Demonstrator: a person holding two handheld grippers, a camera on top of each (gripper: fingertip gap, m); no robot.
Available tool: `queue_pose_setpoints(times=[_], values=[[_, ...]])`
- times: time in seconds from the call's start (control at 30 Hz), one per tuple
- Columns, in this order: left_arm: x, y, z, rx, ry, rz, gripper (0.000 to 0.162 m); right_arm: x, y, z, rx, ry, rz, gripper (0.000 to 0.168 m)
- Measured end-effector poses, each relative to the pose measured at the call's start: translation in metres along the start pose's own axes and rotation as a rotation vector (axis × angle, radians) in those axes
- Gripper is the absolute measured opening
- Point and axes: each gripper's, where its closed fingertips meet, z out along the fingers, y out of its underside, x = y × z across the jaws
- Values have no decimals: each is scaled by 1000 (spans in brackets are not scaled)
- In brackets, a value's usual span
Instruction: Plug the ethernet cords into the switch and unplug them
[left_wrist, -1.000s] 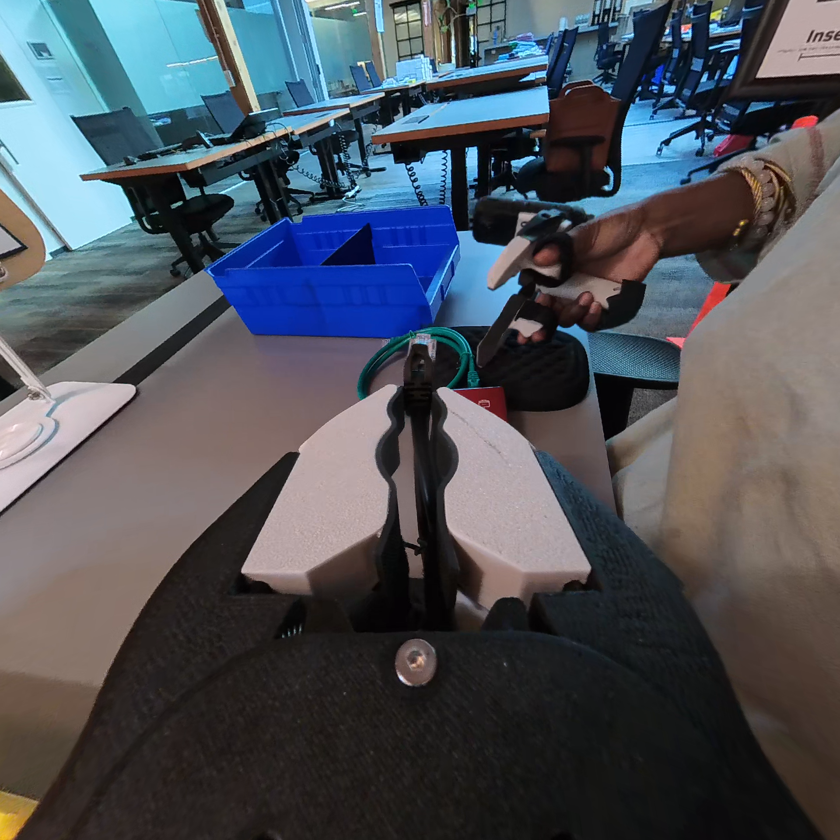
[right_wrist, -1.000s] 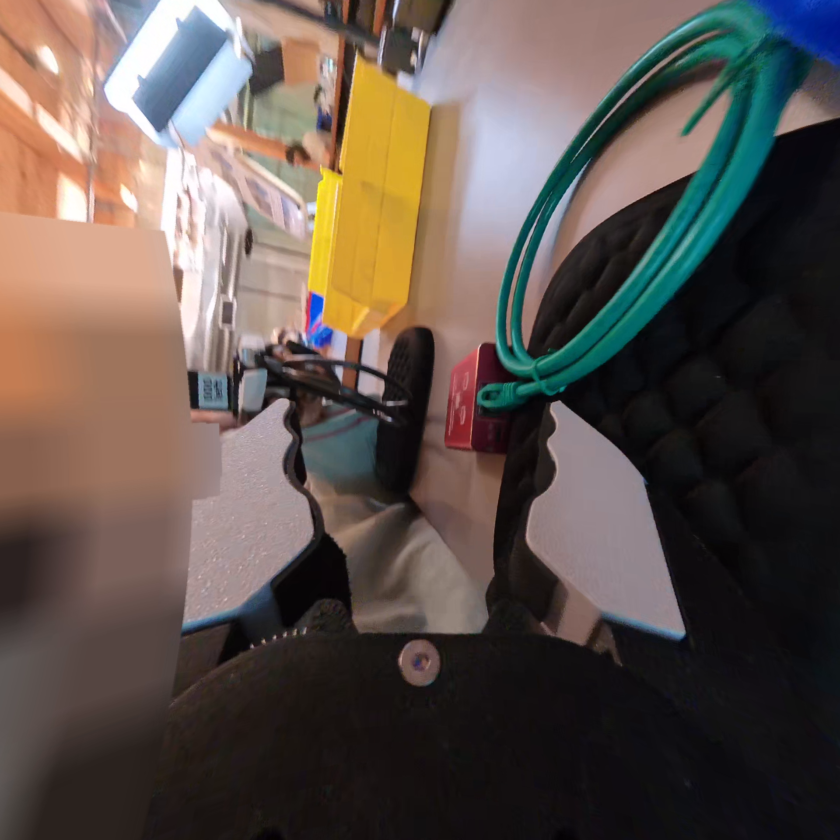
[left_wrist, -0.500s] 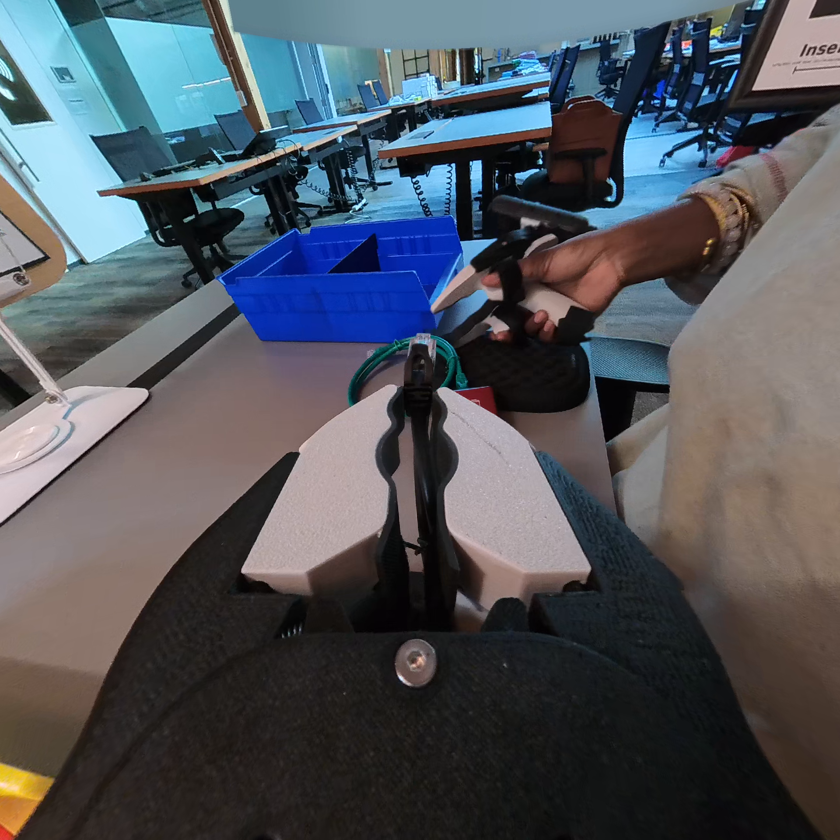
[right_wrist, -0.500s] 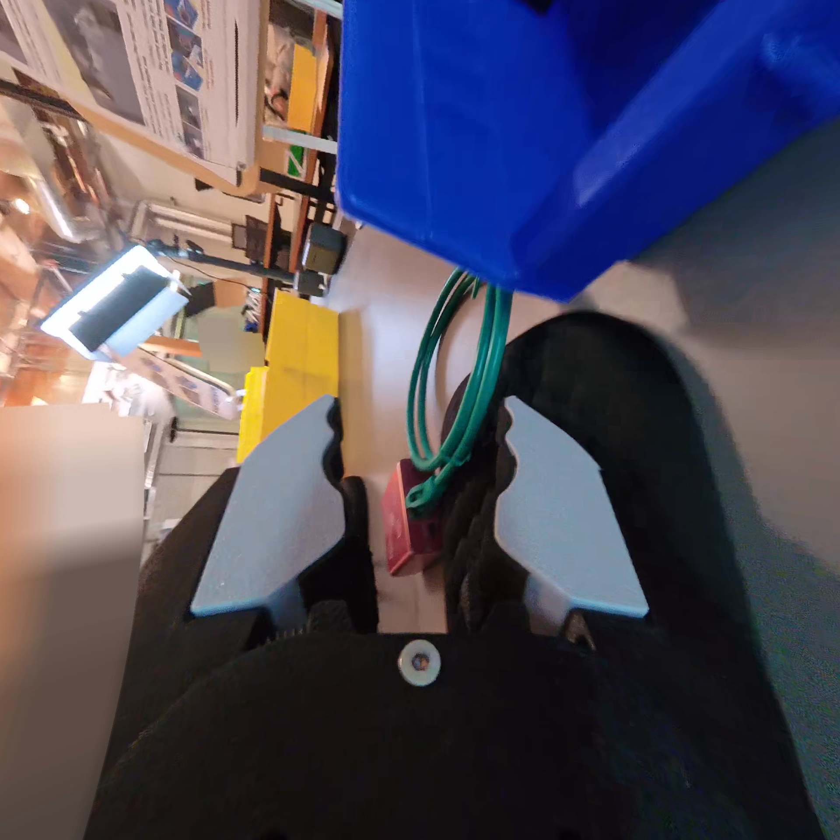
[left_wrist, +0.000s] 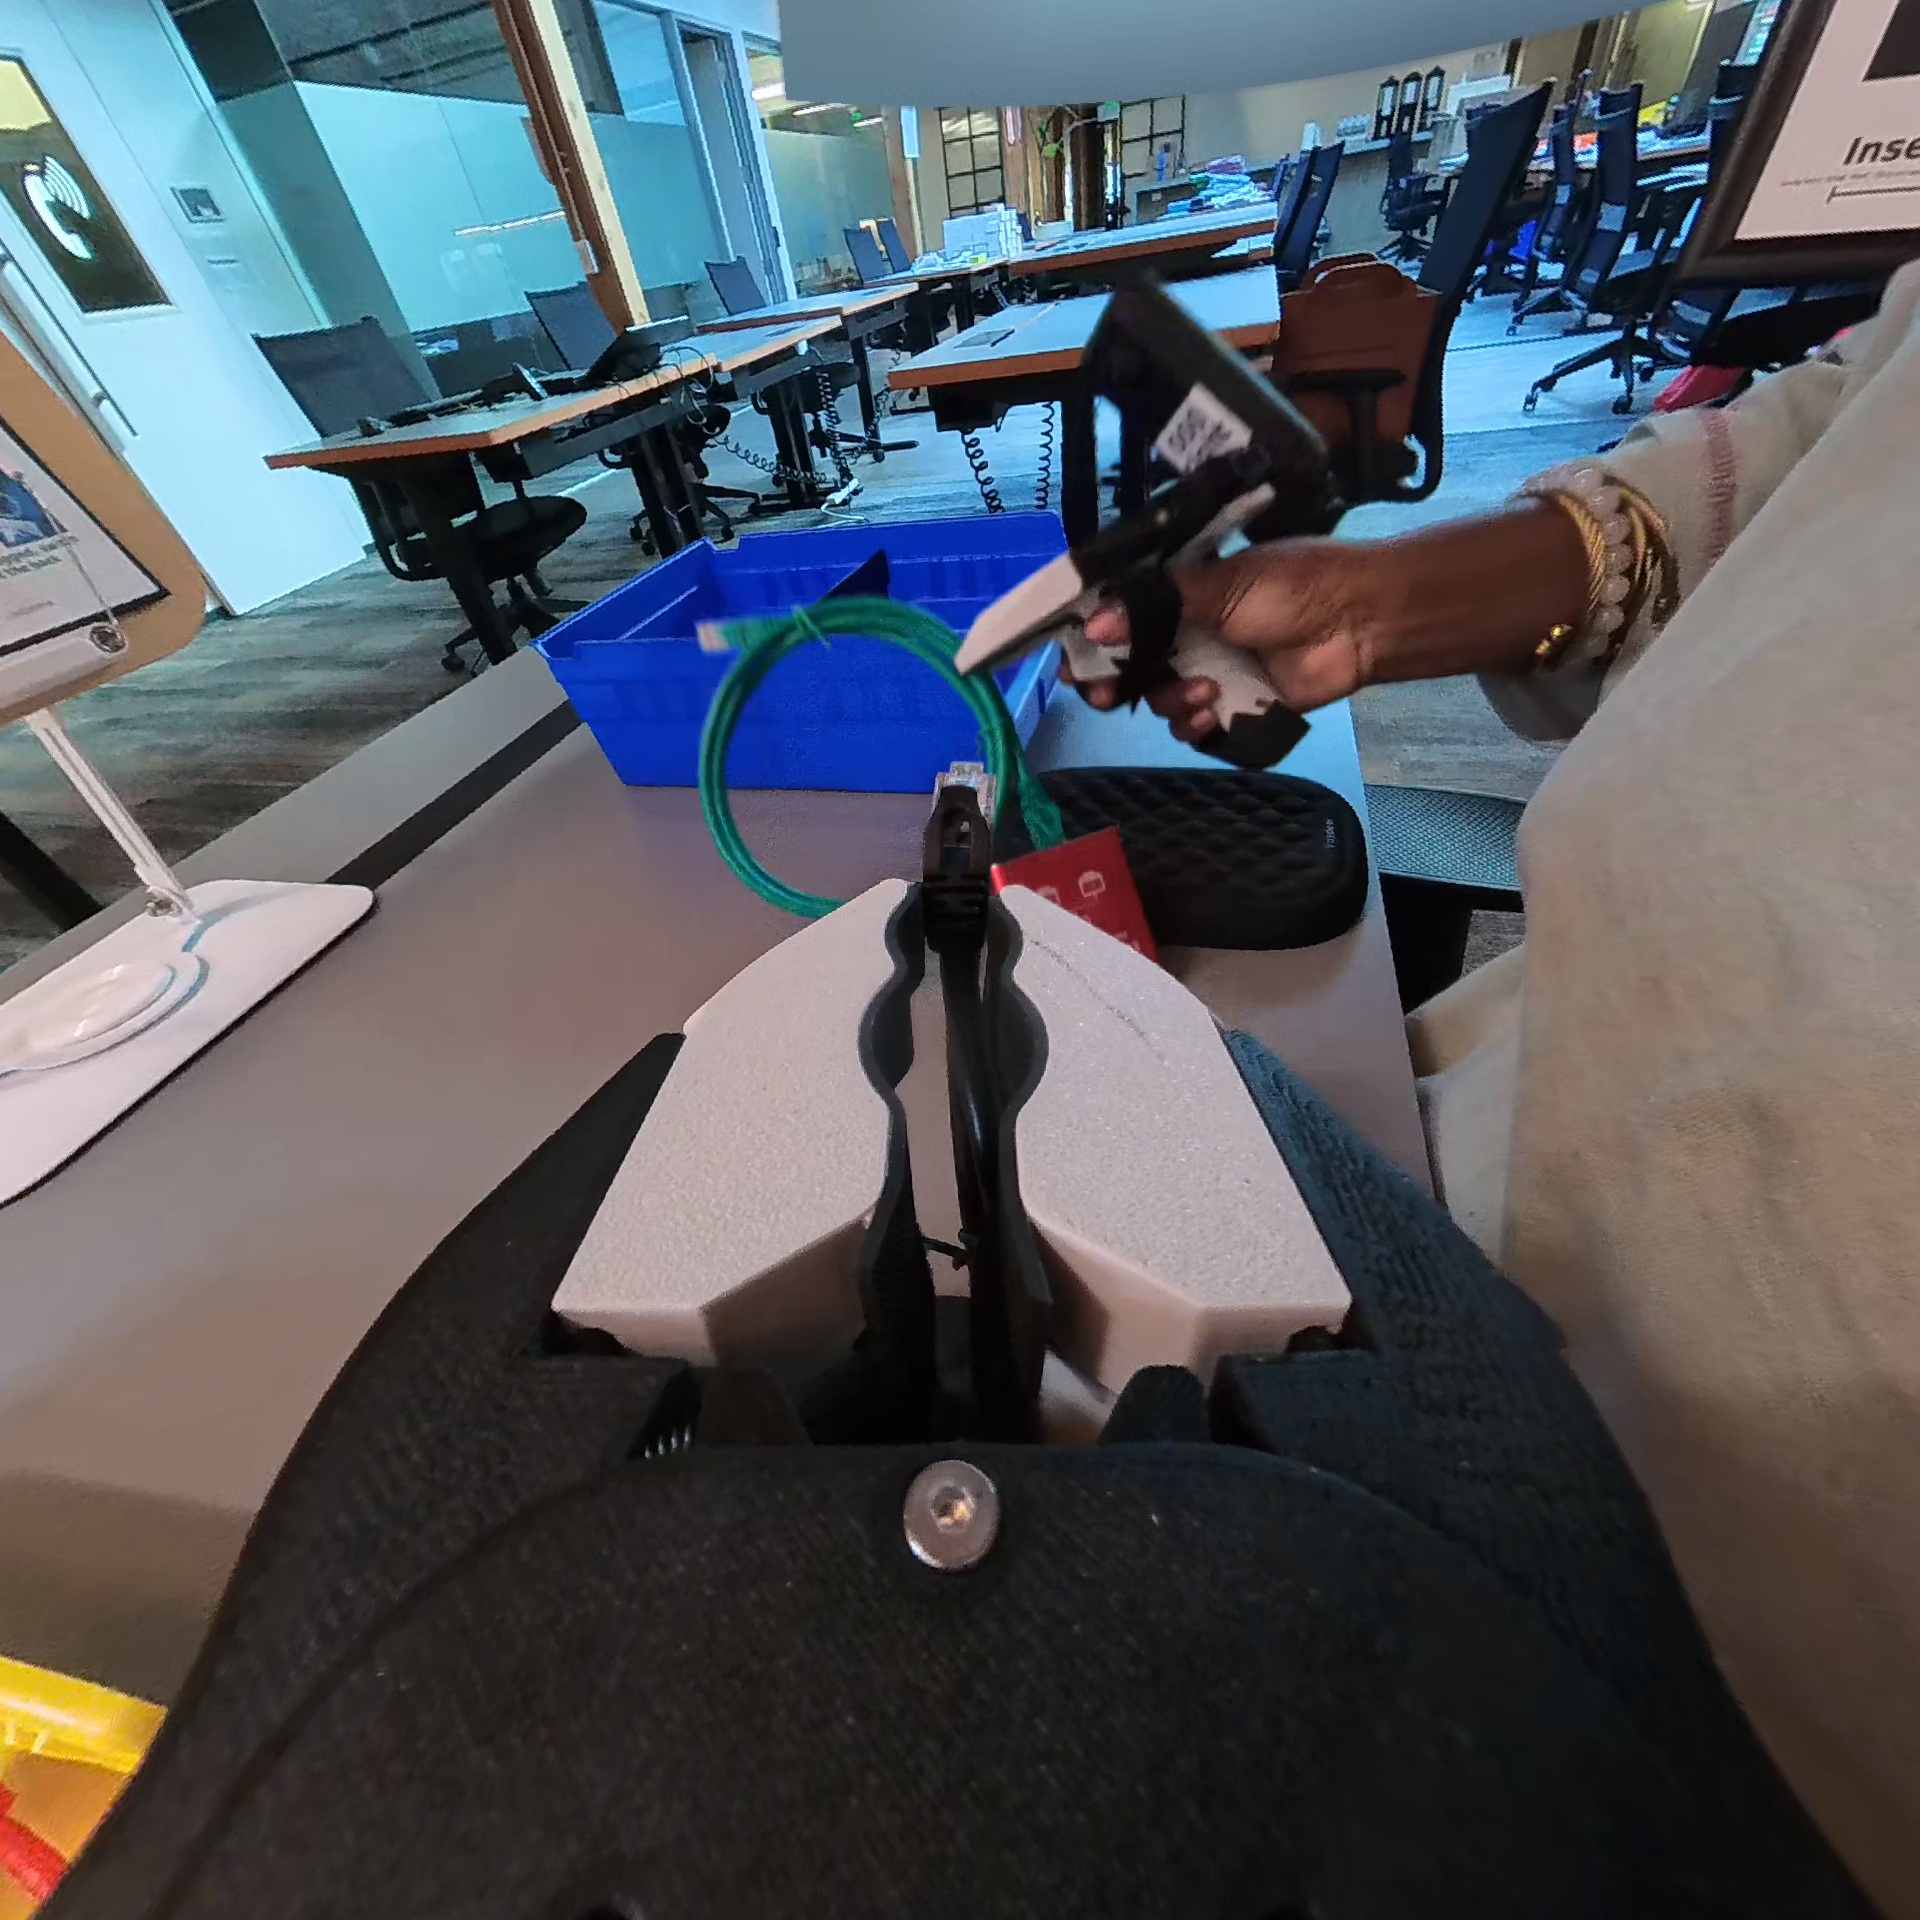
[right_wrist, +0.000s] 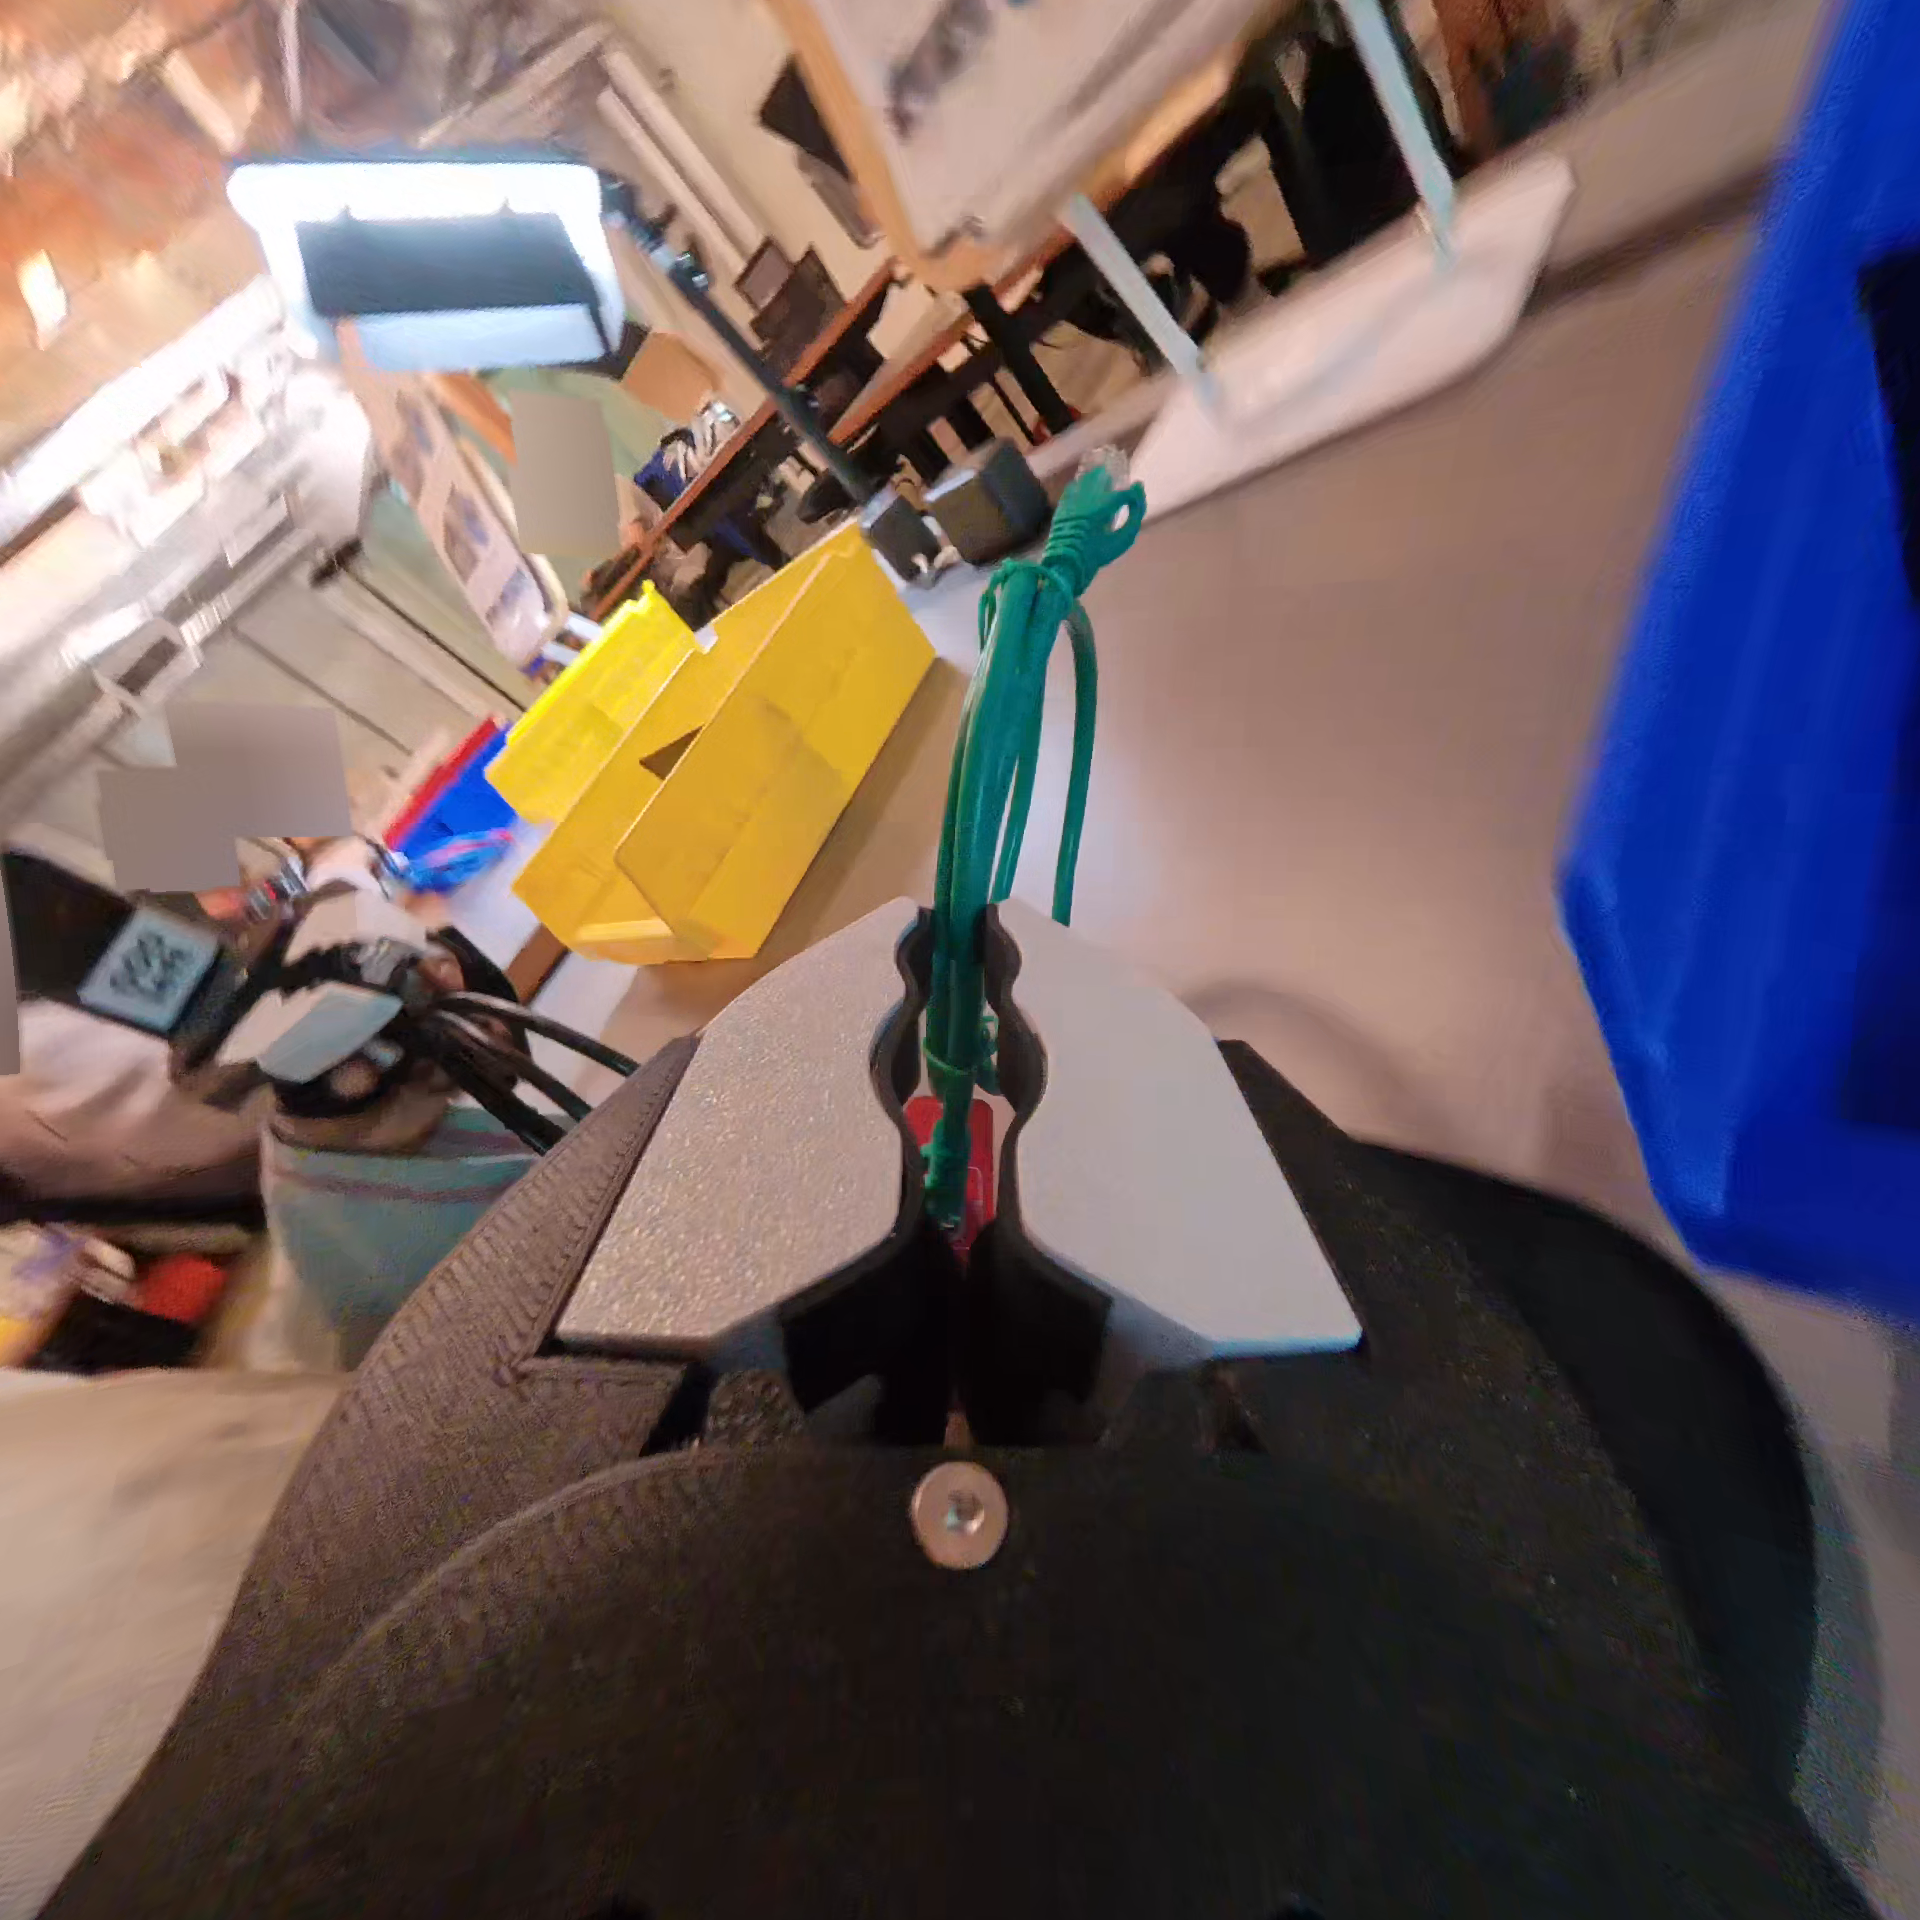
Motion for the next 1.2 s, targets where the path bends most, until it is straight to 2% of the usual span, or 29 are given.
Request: queue_pose_setpoints(times=[0.13,0.27,0.53,0.9,1.2], values=[[0,0,1,-4,-6,3,11,-33,-16,6,-1,-11,-307,9],[2,0,2,-13,-11,13,11,-43,-12,19,-18,-26,-423,9],[3,-1,-2,-19,-25,23,11,-55,0,39,-58,-60,-520,10],[3,-2,-2,-16,-24,25,11,-66,9,38,-88,-48,-657,10],[2,-1,-1,-16,-25,19,11,-74,17,40,-136,-107,-707,12]])
